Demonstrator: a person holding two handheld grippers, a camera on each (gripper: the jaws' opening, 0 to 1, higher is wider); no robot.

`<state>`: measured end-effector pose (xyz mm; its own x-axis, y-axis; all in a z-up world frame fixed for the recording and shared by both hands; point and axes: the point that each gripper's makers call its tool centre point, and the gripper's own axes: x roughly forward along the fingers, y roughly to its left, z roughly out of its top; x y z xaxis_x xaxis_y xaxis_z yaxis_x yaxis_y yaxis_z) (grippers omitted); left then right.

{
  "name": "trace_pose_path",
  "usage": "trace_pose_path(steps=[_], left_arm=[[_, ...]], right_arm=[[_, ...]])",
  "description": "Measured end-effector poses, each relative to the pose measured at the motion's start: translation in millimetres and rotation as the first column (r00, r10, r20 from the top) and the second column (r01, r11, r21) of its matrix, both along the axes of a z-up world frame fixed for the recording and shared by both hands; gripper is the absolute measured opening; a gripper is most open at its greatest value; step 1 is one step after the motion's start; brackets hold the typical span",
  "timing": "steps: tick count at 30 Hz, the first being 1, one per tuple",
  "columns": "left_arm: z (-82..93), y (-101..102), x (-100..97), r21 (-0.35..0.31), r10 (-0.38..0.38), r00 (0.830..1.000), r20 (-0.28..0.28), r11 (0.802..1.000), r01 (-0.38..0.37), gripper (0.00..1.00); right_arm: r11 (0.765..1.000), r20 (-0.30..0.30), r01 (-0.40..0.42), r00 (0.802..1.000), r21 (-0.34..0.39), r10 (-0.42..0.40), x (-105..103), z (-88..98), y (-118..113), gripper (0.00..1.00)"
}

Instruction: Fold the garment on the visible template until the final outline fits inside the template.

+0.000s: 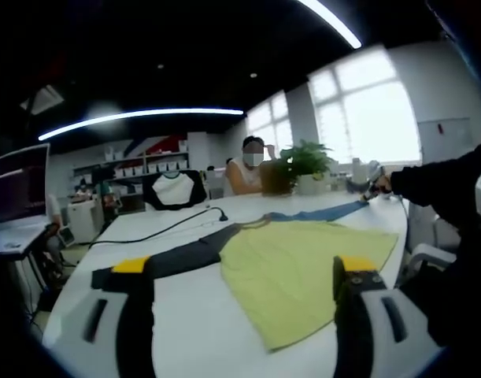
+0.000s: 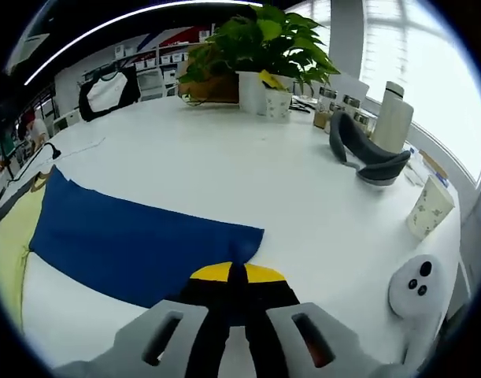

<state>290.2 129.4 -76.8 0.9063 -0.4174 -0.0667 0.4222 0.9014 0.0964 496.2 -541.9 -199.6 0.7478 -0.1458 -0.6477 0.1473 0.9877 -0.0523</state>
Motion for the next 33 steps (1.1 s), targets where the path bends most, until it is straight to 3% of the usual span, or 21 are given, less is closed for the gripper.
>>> trace_pose_path(steps=[19, 26, 33], left_arm=[[1.2, 2, 0.6, 0.0, 0.006, 1.0, 0.001, 1.0, -0.006, 1.0], [0.9, 2, -0.1, -0.001, 0.007, 1.0, 0.0, 1.0, -0.007, 1.0], [0.6, 4, -1.8, -0.001, 0.01, 1.0, 0.001, 1.0, -0.01, 1.0]], right_arm=[[0.991, 0.039, 0.088, 0.995, 0.097, -0.093, 4, 1.1, -4, 0.0], [0.991, 0.082, 0.081, 0.992, 0.11, -0.09, 5, 27.8, 4, 0.0], [0.991, 0.159, 0.025, 0.986, 0.133, -0.046, 13, 75.0, 29, 0.0]])
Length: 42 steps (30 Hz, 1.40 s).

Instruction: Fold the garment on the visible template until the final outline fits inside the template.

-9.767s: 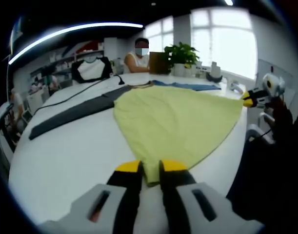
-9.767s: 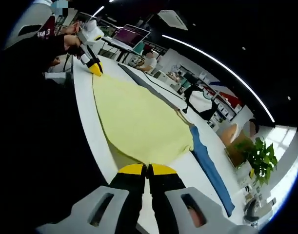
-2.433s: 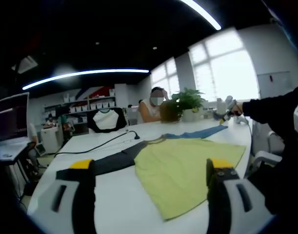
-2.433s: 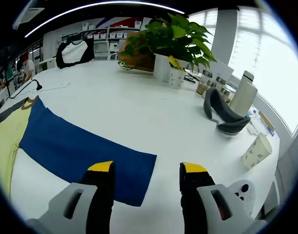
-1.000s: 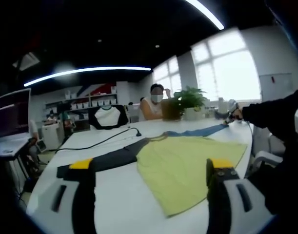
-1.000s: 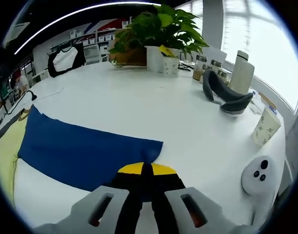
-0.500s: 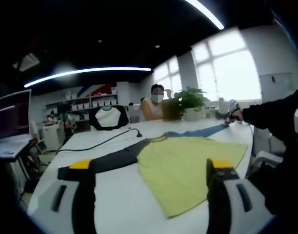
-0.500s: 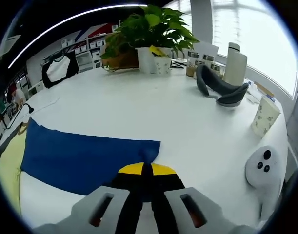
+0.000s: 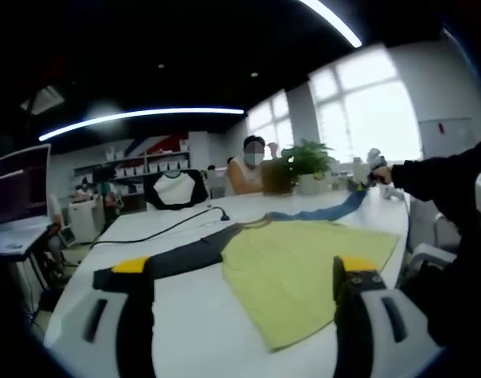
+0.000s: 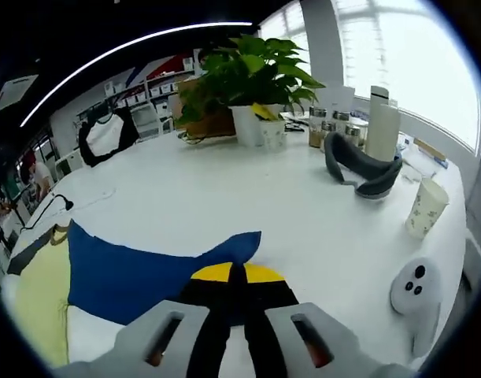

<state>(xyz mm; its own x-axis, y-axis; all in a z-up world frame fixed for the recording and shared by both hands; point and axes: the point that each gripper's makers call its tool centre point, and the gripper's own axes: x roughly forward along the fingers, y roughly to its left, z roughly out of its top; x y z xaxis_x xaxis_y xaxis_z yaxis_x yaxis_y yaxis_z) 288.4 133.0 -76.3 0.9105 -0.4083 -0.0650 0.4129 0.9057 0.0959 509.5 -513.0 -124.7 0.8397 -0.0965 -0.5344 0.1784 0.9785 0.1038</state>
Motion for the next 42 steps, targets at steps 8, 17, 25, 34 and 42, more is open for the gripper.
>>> trace_pose_path(steps=[8, 17, 25, 34, 42], left_arm=[[-4.6, 1, 0.5, -0.001, 0.001, 1.0, -0.015, 1.0, -0.001, 1.0], [0.1, -1, 0.0, -0.002, -0.003, 1.0, -0.005, 1.0, 0.003, 1.0], [-0.3, 2, 2.1, -0.003, 0.009, 1.0, -0.006, 1.0, -0.009, 1.0], [0.0, 2, 2.8, -0.003, 0.007, 1.0, -0.008, 1.0, -0.007, 1.0], [-5.0, 4, 5.0, 0.005, 0.014, 1.0, -0.022, 1.0, -0.014, 1.0]], right_arm=[[0.995, 0.075, -0.101, 0.992, -0.005, 0.101, 12, 46.8, 51, 0.0], [0.979, 0.137, -0.202, 0.97, -0.012, 0.201, 22, 84.1, 109, 0.0], [0.968, 0.179, -0.249, 0.954, 0.023, 0.241, 31, 109.3, 139, 0.0], [0.956, 0.219, -0.292, 0.935, 0.03, 0.278, 36, 133.3, 169, 0.0], [0.933, 0.239, -0.36, 0.907, 0.019, 0.346, 39, 151.5, 208, 0.0]])
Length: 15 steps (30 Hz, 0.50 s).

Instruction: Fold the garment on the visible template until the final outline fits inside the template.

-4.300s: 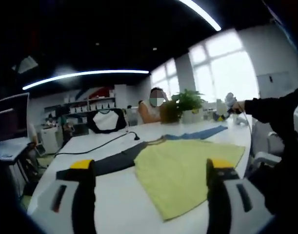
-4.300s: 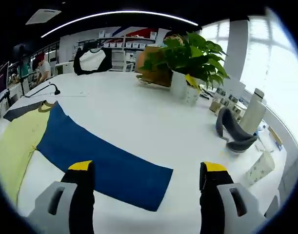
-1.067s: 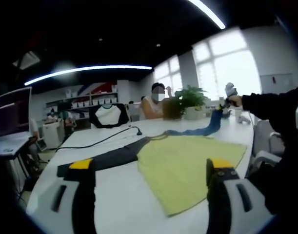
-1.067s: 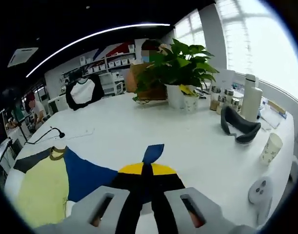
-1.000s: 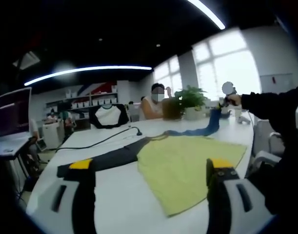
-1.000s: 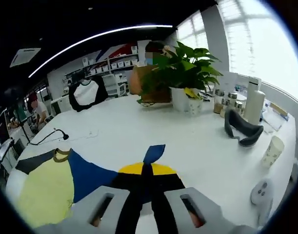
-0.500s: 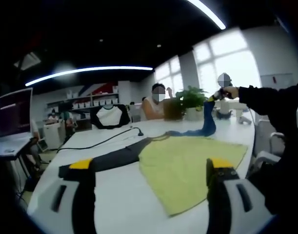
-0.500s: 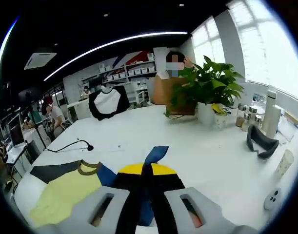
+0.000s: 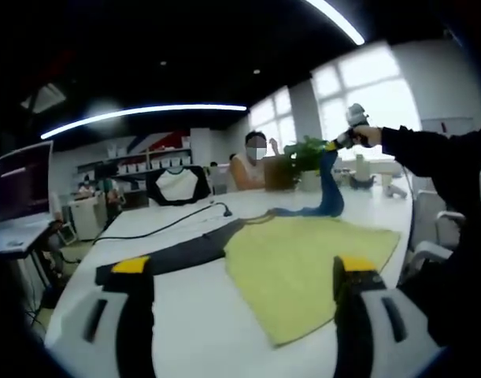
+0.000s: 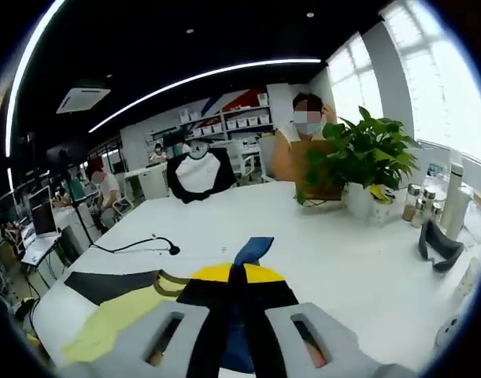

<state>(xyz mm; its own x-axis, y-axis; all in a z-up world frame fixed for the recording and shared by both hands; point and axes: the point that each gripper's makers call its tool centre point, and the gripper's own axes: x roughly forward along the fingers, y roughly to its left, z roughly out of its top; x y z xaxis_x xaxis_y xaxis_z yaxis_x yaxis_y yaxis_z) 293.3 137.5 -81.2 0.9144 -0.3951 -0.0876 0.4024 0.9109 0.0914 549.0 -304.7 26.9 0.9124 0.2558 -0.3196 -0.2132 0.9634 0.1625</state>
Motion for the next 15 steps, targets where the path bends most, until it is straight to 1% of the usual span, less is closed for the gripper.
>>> trace_pose_path(steps=[10, 15], left_arm=[[0.3, 0, -0.8, -0.004, -0.003, 1.0, 0.002, 1.0, 0.003, 1.0], [0.7, 1, -0.9, -0.006, -0.005, 1.0, 0.002, 1.0, 0.005, 1.0]], right_arm=[[0.997, 0.026, -0.078, 0.997, 0.006, 0.078, 2, 19.1, 53, 0.0], [0.993, 0.031, -0.119, 0.992, 0.003, 0.119, 4, 25.3, 80, 0.0]])
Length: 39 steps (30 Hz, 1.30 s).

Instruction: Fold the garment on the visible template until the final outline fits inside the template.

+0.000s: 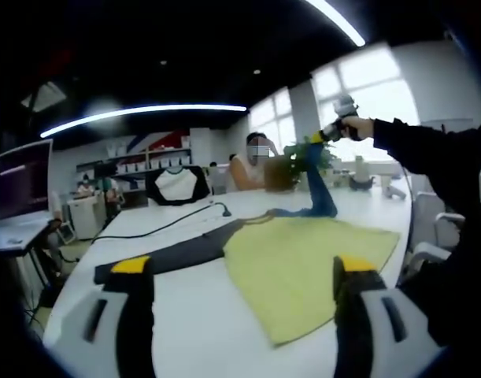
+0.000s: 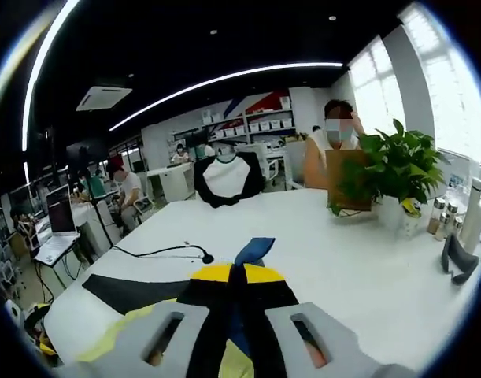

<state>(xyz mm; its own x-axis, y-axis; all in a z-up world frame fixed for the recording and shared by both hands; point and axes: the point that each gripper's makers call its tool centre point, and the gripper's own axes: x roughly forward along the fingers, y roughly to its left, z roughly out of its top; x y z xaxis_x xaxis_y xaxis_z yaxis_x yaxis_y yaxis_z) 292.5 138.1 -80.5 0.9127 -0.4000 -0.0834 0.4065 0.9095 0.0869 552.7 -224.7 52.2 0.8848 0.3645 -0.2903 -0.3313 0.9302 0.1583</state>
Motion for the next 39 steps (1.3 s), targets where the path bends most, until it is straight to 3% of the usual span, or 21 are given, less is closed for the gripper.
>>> trace_pose_path(steps=[7, 25, 32, 39], left_arm=[[0.6, 1, 0.3, -0.002, 0.0, 1.0, 0.001, 1.0, 0.0, 1.0], [0.9, 6, 1.1, -0.006, 0.004, 1.0, 0.004, 1.0, -0.004, 1.0], [2.3, 6, 1.0, -0.01, 0.004, 1.0, 0.005, 1.0, -0.004, 1.0], [2.4, 5, 1.1, -0.009, 0.003, 1.0, 0.005, 1.0, -0.003, 1.0]], right_arm=[[0.999, 0.01, -0.053, 0.999, -0.003, 0.053, 4, 7.9, 41, 0.0], [0.988, -0.008, -0.155, 0.988, -0.006, 0.155, 11, -3.1, 140, 0.0], [0.978, -0.045, -0.205, 0.978, -0.023, 0.204, 9, -27.1, 176, 0.0], [0.972, -0.083, -0.232, 0.97, -0.036, 0.228, 6, -53.5, 195, 0.0]])
